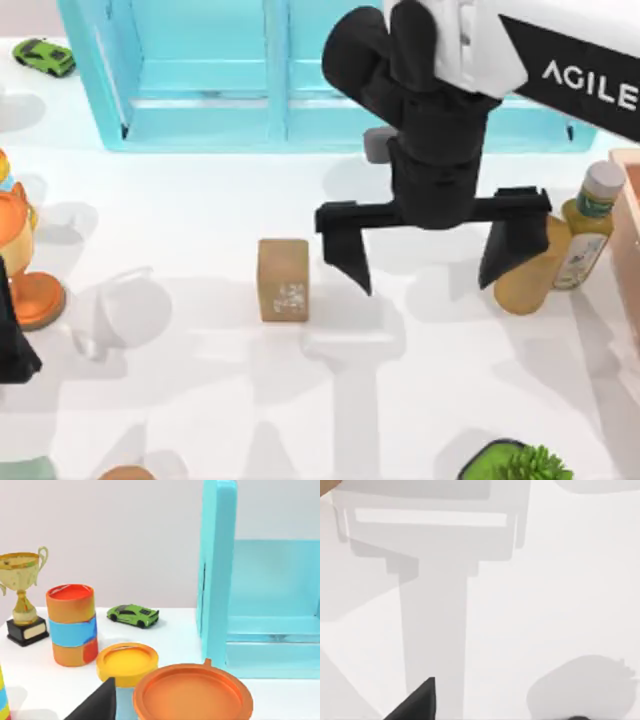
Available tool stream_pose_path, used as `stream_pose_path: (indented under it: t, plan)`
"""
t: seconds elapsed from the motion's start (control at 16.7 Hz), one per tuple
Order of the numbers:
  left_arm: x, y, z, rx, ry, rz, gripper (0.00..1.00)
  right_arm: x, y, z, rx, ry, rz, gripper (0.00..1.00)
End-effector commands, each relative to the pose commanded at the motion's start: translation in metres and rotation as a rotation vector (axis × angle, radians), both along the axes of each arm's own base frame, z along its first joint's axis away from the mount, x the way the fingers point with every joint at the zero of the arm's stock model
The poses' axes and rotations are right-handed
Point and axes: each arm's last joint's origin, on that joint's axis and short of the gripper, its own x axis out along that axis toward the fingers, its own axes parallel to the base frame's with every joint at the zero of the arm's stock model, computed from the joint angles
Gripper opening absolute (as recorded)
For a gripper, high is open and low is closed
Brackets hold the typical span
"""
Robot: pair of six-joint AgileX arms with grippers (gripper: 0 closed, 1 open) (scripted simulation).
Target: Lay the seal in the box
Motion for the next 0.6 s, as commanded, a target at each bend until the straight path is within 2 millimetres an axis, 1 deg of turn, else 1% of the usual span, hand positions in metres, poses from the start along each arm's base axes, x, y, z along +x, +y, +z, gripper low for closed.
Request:
stream_pose_path:
  t: [0.18,0.3,0.48,0.6]
  plan:
    - [0.000,0.000,0.000,0.000,0.000,0.000,1.00,0.015,0.047,-0.009,-0.041,-0.006,-0.006,1.00]
    - [0.000,0.000,0.000,0.000,0.000,0.000,1.00,0.019,0.072,-0.010,-0.039,-0.043,-0.012,1.00]
    - [0.000,0.000,0.000,0.000,0.000,0.000,1.00,0.021,0.096,-0.006,-0.006,-0.117,-0.025,1.00]
    - [0.000,0.000,0.000,0.000,0.000,0.000,1.00,0.021,0.105,-0.001,0.018,-0.162,-0.035,1.00]
